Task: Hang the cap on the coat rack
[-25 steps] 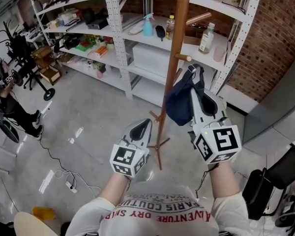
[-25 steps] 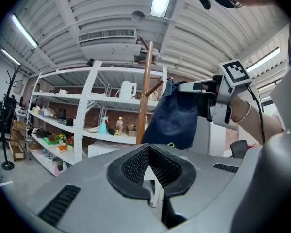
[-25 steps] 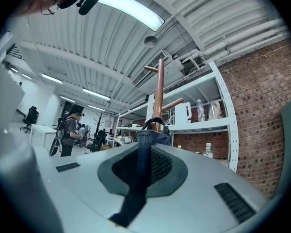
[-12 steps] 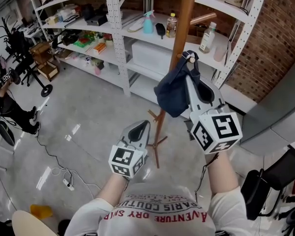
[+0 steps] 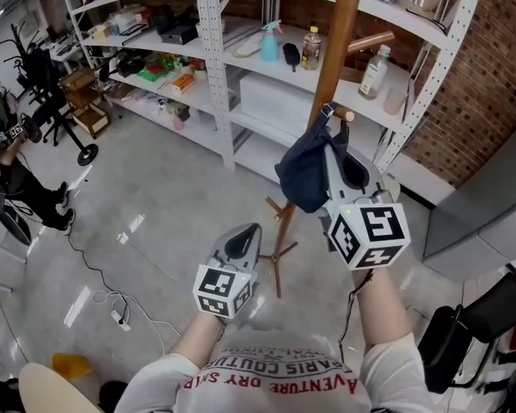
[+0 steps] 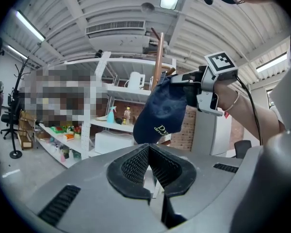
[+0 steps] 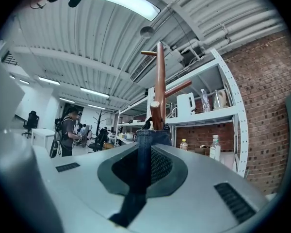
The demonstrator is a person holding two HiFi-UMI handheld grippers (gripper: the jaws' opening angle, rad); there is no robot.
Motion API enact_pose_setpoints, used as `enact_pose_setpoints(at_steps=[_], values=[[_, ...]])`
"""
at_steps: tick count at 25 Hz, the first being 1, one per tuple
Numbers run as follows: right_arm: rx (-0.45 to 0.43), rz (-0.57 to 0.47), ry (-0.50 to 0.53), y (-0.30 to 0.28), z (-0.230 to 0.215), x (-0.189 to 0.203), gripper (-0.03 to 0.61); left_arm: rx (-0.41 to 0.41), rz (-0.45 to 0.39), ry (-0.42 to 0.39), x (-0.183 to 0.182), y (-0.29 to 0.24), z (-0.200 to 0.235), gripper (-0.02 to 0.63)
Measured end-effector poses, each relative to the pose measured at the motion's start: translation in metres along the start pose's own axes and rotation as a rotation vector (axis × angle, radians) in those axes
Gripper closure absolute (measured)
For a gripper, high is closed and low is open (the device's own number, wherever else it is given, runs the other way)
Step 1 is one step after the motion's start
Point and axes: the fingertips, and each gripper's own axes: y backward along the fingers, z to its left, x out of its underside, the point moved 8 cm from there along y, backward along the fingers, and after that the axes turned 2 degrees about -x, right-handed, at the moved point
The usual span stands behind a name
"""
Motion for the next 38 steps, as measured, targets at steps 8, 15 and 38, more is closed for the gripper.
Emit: enact_pose_setpoints(at_steps=[8,15,38], values=[[0.002,0.056,-0.017,-0.021,-0.004,0.011,0.561,-0.003,0.024,-0.001,0.007,0.001,0.003,0.609],[0.028,0.043,-0.028,-0.017,-0.009,0.028,0.56,-0.032,0.037,0.011,0.016,0.004,0.007,0.609],[0.086,0.042,-0.121,0.072,0.006,0.068,0.538,0.005,-0.055,-0.052,-0.021,0.013,-0.027,0.609]])
